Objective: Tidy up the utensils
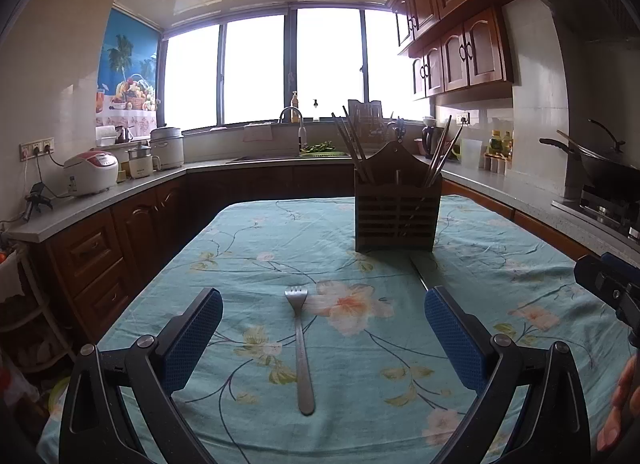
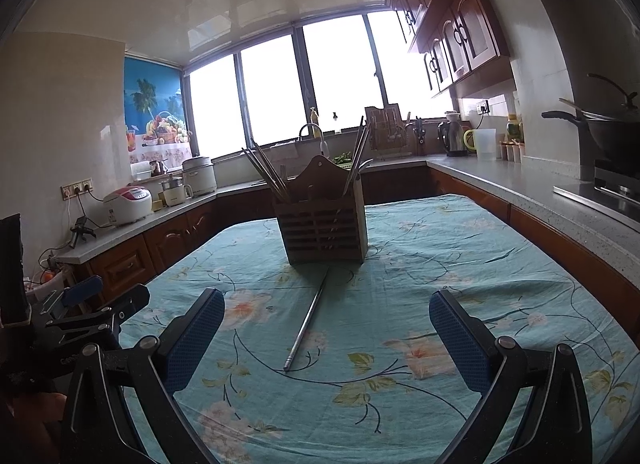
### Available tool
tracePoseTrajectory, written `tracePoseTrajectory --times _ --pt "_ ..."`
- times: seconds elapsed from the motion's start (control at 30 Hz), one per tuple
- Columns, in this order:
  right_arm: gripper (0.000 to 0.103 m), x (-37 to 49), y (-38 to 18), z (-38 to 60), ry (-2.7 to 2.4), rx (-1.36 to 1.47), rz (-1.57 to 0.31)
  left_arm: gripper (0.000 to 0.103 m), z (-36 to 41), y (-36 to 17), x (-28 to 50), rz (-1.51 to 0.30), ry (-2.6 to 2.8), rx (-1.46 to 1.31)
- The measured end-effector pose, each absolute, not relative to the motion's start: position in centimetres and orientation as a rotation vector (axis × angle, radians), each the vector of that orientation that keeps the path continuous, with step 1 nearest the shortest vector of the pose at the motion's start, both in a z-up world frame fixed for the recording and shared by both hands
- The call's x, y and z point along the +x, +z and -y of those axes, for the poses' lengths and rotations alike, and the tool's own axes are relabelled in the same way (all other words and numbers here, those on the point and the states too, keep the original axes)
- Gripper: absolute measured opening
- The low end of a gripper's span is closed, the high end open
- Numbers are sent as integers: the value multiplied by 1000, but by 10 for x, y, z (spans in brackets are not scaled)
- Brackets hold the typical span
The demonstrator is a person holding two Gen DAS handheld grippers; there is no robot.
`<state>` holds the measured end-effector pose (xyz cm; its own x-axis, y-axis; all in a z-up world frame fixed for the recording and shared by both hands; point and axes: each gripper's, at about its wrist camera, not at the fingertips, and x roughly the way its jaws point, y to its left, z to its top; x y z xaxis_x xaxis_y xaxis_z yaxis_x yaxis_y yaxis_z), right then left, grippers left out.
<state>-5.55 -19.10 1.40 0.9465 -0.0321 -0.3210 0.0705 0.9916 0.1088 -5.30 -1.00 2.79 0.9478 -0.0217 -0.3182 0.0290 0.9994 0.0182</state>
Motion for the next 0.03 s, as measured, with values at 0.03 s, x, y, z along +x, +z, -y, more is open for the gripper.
tracePoseTrajectory --times 0.03 --pt "103 -54 15 191 -50 121 -329 102 10 28 -52 -326 -30 22"
